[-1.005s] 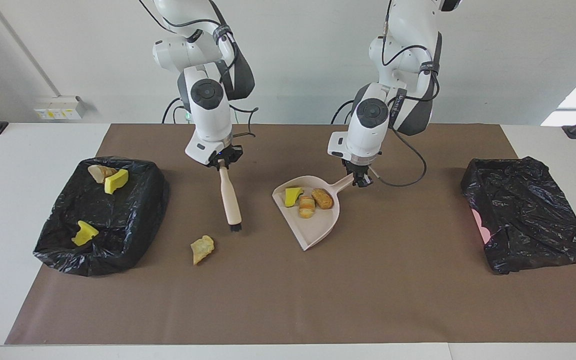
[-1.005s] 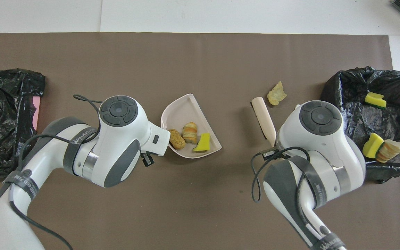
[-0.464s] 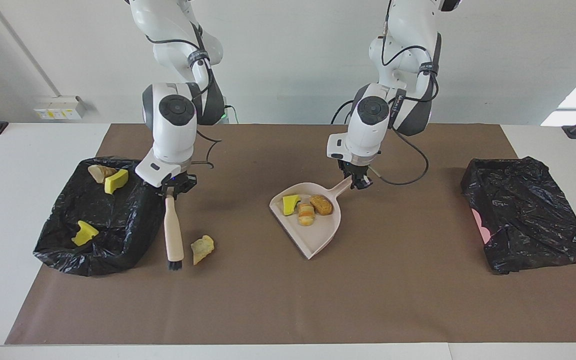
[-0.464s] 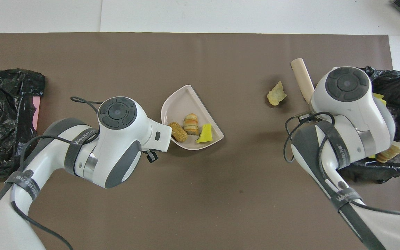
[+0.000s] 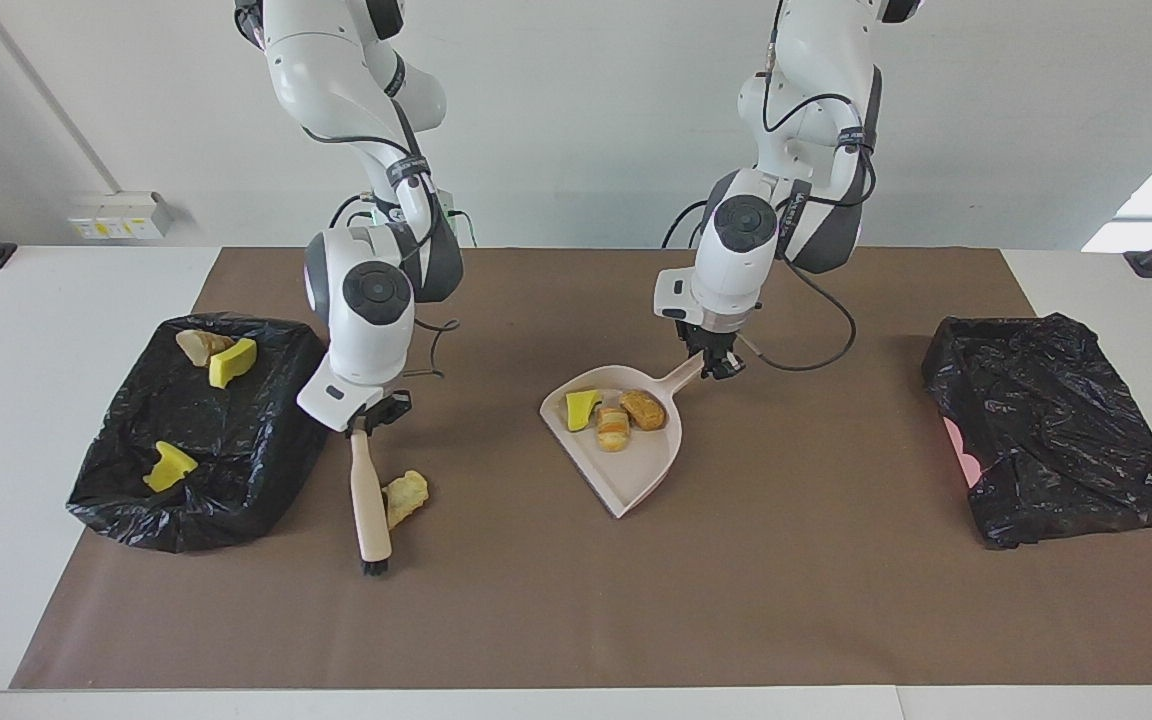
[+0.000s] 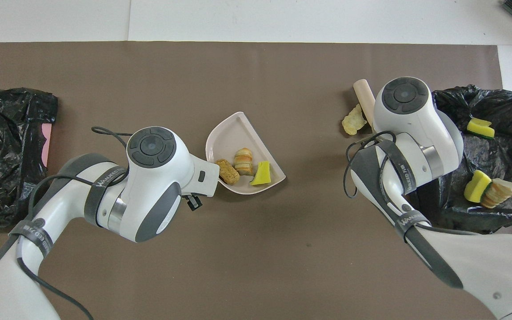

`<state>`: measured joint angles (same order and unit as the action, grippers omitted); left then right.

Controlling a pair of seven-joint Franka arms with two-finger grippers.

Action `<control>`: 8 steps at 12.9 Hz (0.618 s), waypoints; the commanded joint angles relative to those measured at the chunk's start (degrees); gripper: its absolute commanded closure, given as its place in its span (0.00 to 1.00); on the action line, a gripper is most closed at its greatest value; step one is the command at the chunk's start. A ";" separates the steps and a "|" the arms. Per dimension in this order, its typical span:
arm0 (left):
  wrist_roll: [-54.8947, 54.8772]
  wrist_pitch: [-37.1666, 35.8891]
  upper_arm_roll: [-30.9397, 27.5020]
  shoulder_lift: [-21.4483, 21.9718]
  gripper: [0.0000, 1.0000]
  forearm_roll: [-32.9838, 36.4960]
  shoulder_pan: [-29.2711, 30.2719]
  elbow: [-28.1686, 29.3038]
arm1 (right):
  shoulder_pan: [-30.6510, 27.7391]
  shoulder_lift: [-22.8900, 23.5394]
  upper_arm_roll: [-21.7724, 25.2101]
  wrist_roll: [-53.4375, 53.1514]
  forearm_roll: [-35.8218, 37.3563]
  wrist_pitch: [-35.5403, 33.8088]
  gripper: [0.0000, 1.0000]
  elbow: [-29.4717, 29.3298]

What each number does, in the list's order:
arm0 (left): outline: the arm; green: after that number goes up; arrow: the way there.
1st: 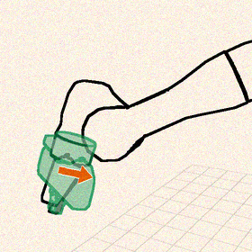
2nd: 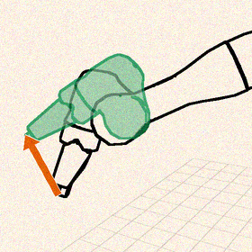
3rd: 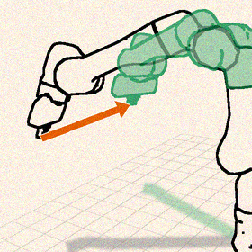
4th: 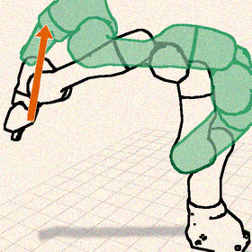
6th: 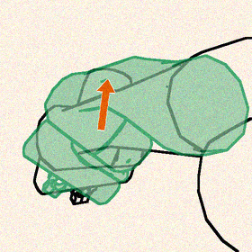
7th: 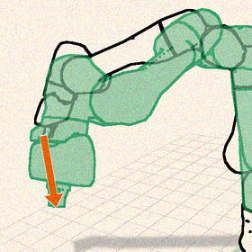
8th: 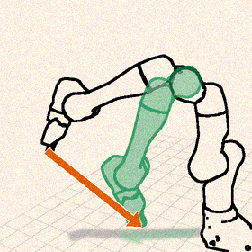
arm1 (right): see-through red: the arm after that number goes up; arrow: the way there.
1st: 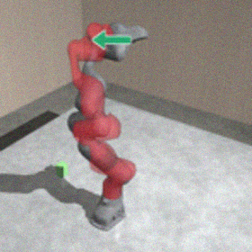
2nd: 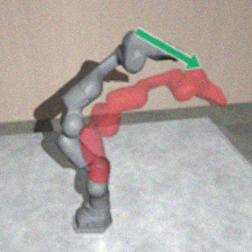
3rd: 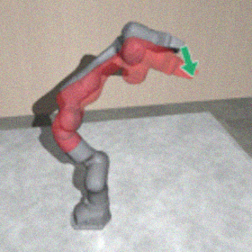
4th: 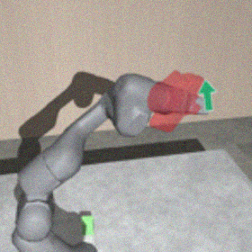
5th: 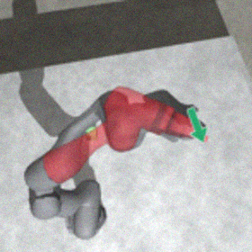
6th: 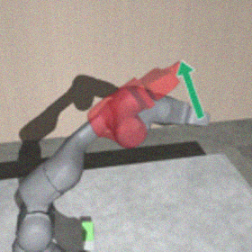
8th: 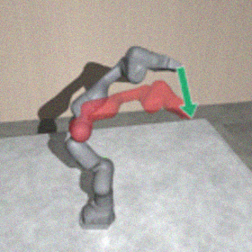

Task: Sweep and dump trash in bin
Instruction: 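Sweep the far bread piece into the dustpan with the right gripper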

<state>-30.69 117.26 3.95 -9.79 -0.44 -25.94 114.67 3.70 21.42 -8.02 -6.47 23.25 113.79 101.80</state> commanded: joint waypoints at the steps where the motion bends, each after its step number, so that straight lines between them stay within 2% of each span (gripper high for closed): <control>1: 0.02 1.04 -0.35 2.50 1.00 -0.88 -0.43 2.92 | 2.70 0.46 -0.86 -1.27 -3.35 -1.02 1.00 -1.34; 3: 0.02 1.04 -0.35 3.55 1.00 -0.88 -0.43 4.85 | 4.47 0.37 -0.86 -1.44 -10.99 -1.11 1.00 -1.17; 8: 0.11 1.04 -0.35 3.82 1.00 -0.88 -0.52 5.03 | 10.09 -1.12 -1.30 -1.18 -22.88 -2.61 1.00 0.41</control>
<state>-30.69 117.27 3.96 -8.02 -0.71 -25.94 117.32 12.78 21.29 -8.67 -7.39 4.01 112.33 101.32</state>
